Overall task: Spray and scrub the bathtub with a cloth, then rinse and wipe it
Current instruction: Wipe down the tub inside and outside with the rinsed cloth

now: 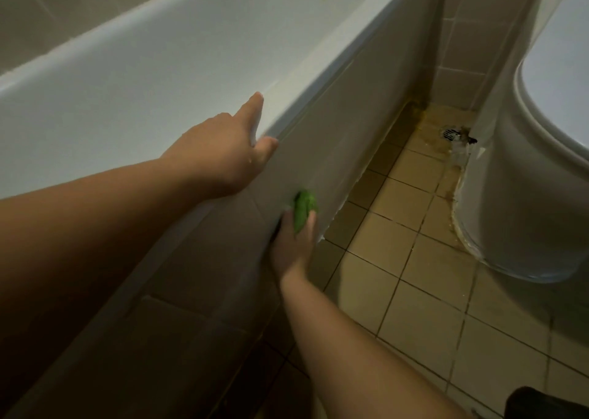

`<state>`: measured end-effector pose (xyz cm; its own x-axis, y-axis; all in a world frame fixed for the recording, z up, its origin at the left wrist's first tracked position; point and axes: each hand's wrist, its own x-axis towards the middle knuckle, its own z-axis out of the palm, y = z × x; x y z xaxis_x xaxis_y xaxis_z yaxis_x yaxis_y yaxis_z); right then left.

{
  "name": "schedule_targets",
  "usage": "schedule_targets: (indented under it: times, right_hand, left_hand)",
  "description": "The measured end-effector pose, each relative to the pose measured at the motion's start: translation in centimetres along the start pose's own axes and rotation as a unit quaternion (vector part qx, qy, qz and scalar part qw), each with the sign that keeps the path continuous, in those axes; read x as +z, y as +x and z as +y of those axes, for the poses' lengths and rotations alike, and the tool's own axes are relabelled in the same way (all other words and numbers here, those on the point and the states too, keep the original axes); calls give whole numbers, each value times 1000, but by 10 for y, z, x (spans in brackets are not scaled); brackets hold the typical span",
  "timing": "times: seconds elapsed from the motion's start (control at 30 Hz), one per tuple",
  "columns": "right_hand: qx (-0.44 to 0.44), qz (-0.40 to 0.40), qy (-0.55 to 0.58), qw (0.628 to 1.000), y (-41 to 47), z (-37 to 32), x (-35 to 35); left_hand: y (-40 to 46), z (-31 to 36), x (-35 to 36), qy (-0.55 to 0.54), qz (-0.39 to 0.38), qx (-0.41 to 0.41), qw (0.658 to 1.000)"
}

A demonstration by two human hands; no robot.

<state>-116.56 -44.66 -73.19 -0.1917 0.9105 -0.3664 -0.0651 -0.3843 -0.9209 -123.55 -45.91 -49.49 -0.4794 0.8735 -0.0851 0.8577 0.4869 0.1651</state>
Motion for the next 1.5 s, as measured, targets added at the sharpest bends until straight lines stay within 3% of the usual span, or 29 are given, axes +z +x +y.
schedule_targets:
  times: [0.2, 0.3, 0.4, 0.57, 0.67, 0.8, 0.9, 0.97, 1.1, 1.23, 1.33, 1.5]
  right_hand:
    - [57, 39, -20, 997, 95, -10, 2]
    - [-21, 28, -13, 999, 62, -19, 6]
    - [-80, 8, -16, 997, 14, 25, 5]
    - [62, 12, 43, 997, 46, 59, -10]
    - [75, 52, 89, 992, 100, 35, -8]
    - [25, 25, 3, 999, 90, 17, -2]
    - [-49, 6, 3, 999, 42, 59, -1]
    - [-13, 10, 9, 1000, 26, 93, -7]
    - [143, 21, 40, 989, 66, 129, -11]
    - [124, 42, 51, 990, 110, 103, -13]
    - [100, 15, 52, 994, 81, 87, -22]
    - [122, -40, -40, 991, 52, 90, -37]
  left_hand:
    - [14, 5, 2, 25, 1, -7, 1000]
    - [21, 9, 2, 30, 5, -7, 1000]
    - [24, 12, 2, 26, 4, -7, 1000]
    - [26, 13, 2, 32, 3, -10, 999]
    - [30, 16, 3, 36, 3, -5, 999]
    - [36, 18, 2, 33, 2, -3, 999]
    - [38, 18, 1, 29, -1, -1, 1000]
    - [39, 17, 2, 28, 1, 1, 1000]
    - [45, 17, 5, 24, 7, 7, 1000]
    - [50, 19, 5, 24, 22, 20, 999]
    - [54, 21, 5, 22, 24, 27, 999]
    - [59, 24, 6, 26, 22, 19, 999]
